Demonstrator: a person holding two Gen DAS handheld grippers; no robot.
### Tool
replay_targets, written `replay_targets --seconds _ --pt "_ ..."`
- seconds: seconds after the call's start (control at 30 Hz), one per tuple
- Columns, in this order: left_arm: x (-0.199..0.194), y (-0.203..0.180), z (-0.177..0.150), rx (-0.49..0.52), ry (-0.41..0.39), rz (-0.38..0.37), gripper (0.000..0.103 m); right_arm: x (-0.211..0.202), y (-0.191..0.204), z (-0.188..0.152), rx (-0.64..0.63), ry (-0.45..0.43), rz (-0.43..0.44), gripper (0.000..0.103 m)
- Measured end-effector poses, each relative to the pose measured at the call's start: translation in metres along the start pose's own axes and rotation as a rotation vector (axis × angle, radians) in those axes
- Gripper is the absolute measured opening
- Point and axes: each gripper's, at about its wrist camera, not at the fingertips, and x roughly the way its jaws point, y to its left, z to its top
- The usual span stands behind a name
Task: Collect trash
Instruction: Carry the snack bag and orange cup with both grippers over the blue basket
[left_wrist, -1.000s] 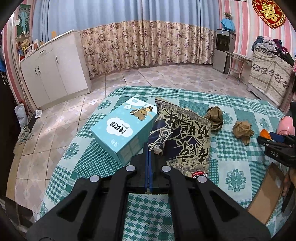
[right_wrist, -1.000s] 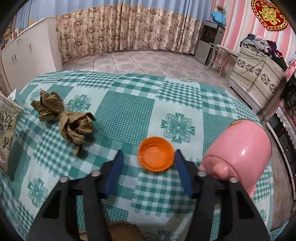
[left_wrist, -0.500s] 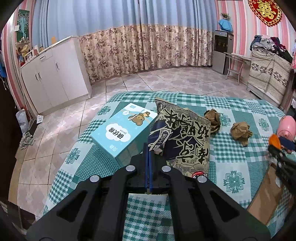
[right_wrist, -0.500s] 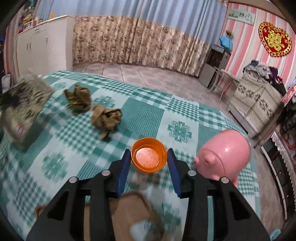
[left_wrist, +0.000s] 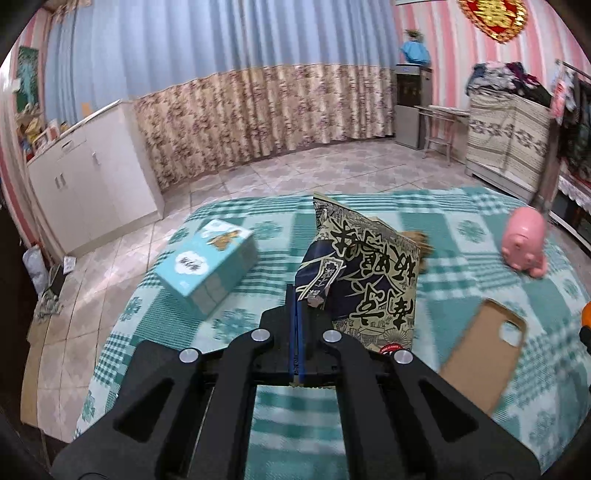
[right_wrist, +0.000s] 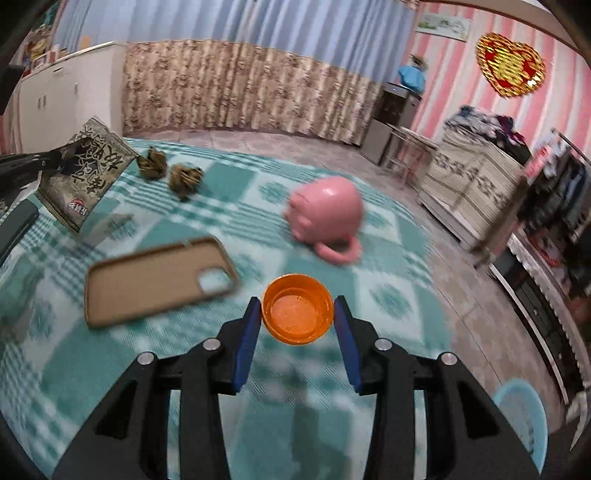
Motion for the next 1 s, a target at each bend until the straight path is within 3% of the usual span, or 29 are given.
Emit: replay_targets --seconds 0.33,0.57,0.8,1.0 --pt "-0.082 -0.068 -0.003 0.028 -0.078 -0.1 0.0 -0.05 -0.086 -0.057 0.131 0.017 -0.091 0.041" --pt "-0.129 -0.136 0.0 0.082 -0.119 -0.21 0.0 -0.08 -0.152 -0.09 0.216 0.003 -0.166 0.041" --pt "-0.146 -0.2 0.001 0.099 -0.105 -0.34 0.0 -0.108 -0.218 -0.12 0.304 -0.007 -0.242 0.041" --pt "-0.151 -0.26 -0.02 0.15 -0.074 -0.468 0.0 -0.122 -0.258 -0.154 0.372 0.031 -0.302 0.041"
